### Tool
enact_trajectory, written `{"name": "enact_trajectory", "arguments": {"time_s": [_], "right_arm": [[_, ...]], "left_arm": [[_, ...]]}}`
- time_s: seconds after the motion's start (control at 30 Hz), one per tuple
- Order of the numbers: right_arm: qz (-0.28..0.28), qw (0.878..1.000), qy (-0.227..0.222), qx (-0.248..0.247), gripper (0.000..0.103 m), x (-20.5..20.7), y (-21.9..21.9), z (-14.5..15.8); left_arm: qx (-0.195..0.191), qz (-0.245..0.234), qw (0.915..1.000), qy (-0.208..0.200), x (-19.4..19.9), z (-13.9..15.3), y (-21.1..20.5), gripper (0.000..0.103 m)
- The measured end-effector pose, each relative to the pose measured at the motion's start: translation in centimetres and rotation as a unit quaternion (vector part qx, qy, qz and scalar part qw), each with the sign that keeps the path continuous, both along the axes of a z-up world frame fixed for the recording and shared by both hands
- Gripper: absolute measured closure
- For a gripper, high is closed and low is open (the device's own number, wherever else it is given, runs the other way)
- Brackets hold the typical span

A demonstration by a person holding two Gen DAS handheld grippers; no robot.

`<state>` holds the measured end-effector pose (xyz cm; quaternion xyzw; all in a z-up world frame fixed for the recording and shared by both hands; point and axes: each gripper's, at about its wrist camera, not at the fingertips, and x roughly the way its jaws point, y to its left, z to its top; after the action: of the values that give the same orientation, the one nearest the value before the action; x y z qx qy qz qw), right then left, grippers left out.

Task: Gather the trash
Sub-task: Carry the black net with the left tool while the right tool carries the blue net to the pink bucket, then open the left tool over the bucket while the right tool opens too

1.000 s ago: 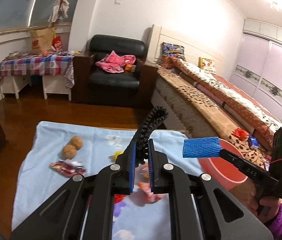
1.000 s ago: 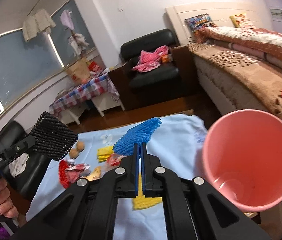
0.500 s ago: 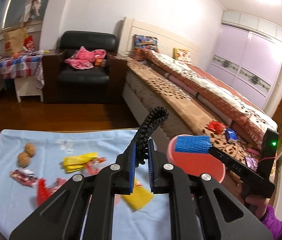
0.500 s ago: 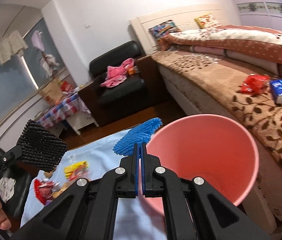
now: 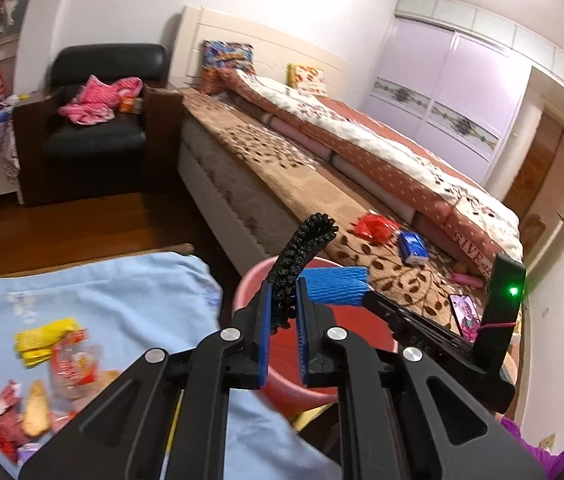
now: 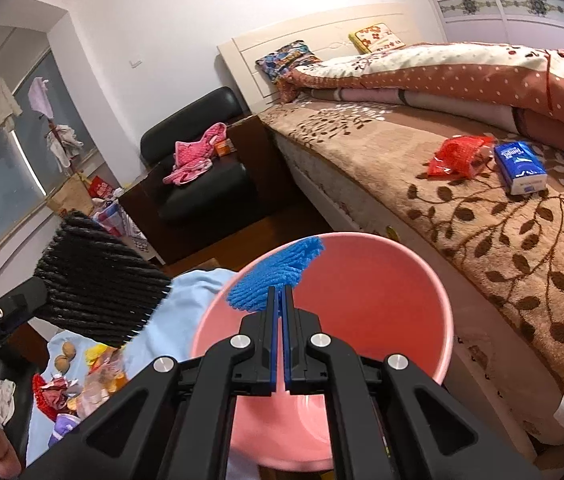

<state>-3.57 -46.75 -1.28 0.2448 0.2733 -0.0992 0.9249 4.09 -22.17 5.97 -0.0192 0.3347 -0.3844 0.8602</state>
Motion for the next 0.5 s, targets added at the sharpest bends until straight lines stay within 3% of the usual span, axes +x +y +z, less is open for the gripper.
{"name": "enact_trajectory", "arguments": {"time_s": [0.2,0.5], "right_arm": [[-0.007,1.000,0.018,0.009,0.102,0.2,-1.3,-1.6],[-0.006,0.999,0.035,0.012,0.101,0.3,-1.7,-3.1]], "left_arm": [[0.011,-0.028,0.9991,0.031,0.8,-2.2,-3.8,0.092],[0.037,-0.031,0.9970,0.060,1.6,-5.2,-6.6,0.092]]}}
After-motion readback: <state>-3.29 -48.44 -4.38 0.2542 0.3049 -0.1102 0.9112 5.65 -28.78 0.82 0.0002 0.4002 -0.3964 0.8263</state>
